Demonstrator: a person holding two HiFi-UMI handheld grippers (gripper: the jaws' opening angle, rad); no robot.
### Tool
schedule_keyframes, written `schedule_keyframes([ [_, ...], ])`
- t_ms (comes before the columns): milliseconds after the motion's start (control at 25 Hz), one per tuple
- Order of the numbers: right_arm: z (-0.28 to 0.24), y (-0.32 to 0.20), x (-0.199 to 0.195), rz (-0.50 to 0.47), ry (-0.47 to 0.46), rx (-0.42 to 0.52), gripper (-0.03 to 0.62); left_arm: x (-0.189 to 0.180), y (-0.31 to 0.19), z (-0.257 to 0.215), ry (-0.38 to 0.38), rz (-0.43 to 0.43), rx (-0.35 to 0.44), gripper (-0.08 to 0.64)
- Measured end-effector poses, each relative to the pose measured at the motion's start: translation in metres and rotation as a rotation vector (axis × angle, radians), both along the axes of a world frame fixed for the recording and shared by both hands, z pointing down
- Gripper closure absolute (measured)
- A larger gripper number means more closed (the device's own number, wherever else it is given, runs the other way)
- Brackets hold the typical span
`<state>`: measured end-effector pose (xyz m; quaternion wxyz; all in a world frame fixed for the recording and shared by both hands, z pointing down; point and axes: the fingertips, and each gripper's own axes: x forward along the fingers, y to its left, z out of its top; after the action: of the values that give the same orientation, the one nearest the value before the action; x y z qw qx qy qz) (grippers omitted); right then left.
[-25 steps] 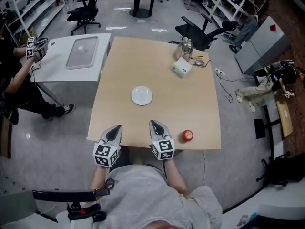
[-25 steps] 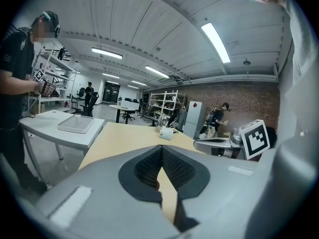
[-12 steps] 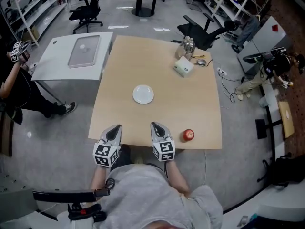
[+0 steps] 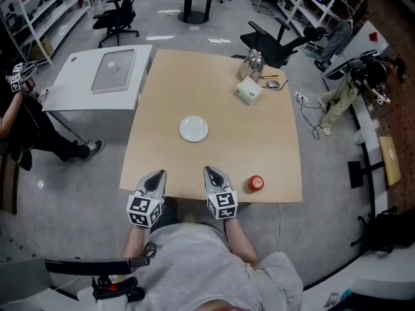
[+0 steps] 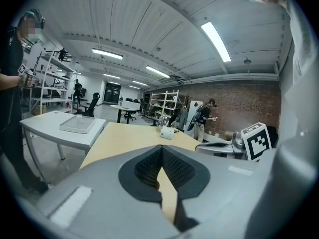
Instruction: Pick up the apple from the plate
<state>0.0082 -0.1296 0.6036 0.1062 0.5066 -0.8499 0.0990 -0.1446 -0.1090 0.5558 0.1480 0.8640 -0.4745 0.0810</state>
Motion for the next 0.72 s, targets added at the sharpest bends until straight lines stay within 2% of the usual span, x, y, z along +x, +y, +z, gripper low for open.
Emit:
schedule_keyframes([
  [720, -0.0026, -0.0007, 0.0017, 0.004, 0.0, 0.009, 0.586, 0.0042, -0.0007, -0.0008, -0.002, 0.012, 0.003, 0.541],
])
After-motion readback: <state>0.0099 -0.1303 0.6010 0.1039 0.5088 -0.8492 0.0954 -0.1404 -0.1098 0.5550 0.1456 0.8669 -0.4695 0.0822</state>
